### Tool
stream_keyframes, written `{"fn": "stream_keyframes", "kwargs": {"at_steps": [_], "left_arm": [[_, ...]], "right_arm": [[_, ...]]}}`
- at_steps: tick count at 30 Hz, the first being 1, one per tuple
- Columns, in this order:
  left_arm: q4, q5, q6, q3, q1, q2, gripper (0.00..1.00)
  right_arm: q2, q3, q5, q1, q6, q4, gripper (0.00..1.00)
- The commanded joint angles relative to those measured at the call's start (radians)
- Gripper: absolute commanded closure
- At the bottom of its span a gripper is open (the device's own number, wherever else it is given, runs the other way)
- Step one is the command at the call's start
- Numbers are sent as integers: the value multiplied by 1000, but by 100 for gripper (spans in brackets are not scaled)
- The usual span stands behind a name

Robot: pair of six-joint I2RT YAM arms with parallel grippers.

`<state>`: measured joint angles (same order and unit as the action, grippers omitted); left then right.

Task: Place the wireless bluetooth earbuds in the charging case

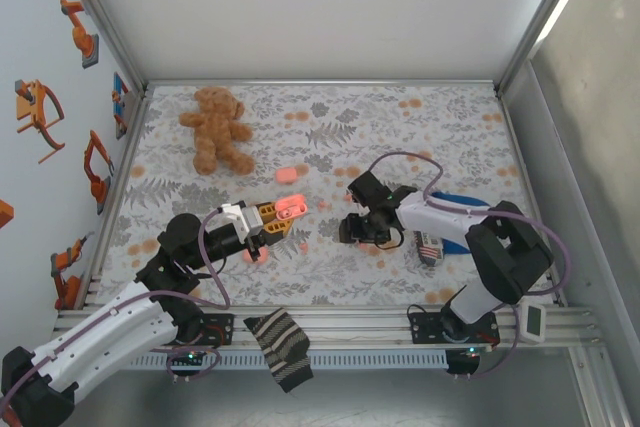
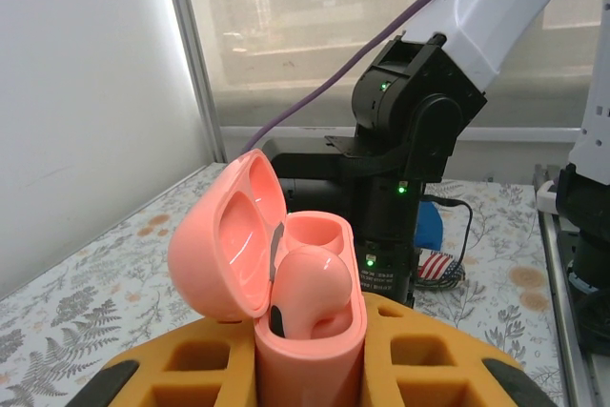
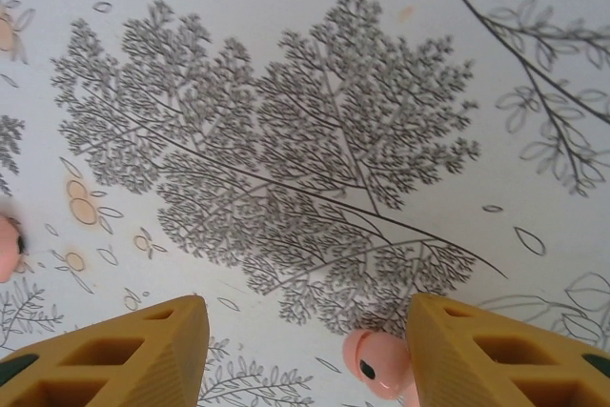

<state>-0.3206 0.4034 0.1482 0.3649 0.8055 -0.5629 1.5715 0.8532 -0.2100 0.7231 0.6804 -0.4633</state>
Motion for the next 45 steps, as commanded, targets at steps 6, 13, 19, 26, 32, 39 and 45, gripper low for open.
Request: {"fn": "stream_keyframes", "kwargs": {"at_steps": [6, 13, 19, 26, 32, 39, 45], "left_arm": [[-1, -11, 19, -3, 4, 16, 100], [-9, -11, 23, -3, 3, 5, 100], [-8, -10, 19, 0, 3, -1, 100], [-6, -12, 21, 0, 3, 2, 100], [-6, -13, 22, 2, 4, -1, 100], [-5, -13, 22, 2, 3, -1, 100], [-4, -15, 22, 2, 3, -1, 100]], "right_arm": [[-16, 65, 108, 13, -59, -140, 44], [0, 65, 120, 13, -75, -175, 44], [33, 71, 100, 16, -77, -155, 51], [68, 82, 100, 25, -82, -153, 54], [100, 97, 113, 40, -90, -172, 60], [129, 125, 144, 61, -107, -224, 62], [131, 126, 153, 68, -109, -235, 67]]}}
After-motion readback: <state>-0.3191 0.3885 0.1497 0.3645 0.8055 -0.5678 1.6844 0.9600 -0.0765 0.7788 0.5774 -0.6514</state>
